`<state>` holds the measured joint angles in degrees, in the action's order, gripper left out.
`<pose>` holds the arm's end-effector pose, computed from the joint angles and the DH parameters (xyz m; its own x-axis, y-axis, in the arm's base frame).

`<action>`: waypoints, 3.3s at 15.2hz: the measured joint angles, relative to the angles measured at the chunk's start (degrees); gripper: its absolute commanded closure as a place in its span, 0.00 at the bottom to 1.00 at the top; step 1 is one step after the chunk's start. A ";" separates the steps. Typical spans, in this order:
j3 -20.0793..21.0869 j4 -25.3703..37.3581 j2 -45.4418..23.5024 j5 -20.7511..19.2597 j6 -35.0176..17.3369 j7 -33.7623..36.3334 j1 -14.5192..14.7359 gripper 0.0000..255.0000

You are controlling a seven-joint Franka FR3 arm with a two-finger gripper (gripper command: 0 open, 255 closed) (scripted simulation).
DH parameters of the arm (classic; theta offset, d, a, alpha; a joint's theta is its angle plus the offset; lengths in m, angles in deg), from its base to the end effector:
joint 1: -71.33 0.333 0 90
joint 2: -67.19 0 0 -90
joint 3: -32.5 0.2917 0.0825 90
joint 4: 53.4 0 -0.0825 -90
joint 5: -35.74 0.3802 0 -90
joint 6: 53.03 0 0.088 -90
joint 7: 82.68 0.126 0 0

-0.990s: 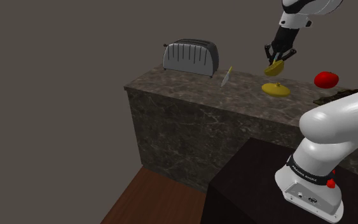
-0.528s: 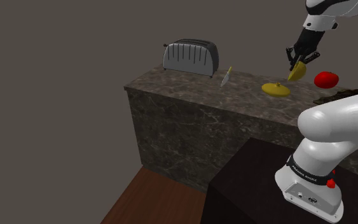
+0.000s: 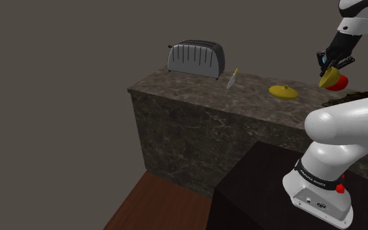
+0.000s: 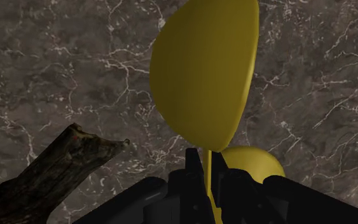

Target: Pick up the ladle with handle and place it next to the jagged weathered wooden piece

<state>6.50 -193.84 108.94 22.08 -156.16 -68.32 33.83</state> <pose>0.1354 -0.3436 0.4808 0.3551 -0.9347 0.0169 -0.9322 -0.3554 -0.0688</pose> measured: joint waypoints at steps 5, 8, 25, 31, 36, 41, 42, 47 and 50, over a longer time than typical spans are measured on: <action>-1.06 -3.39 -0.11 -0.85 -3.49 -0.25 -0.41 1.00; -1.65 -5.02 -0.66 -1.19 -5.68 -0.27 -0.44 1.00; -6.33 -15.07 -5.62 -3.89 -20.65 -1.06 -0.87 1.00; -8.34 -17.72 -9.01 -4.50 -26.66 -1.55 -0.50 1.00; -9.11 -18.37 -10.40 -4.65 -29.18 -1.79 -0.28 1.00; -9.16 -18.46 -10.64 -4.57 -29.25 -1.79 -0.18 0.00; -9.17 -18.51 -10.66 -4.56 -29.22 -1.80 -0.18 0.00; -8.84 -18.22 -9.85 -4.61 -28.09 -1.76 -0.41 0.00; -6.81 -15.71 -5.81 -4.25 -21.68 -1.38 -1.15 0.00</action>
<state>-0.31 -209.55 103.13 17.83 -177.84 -69.70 32.67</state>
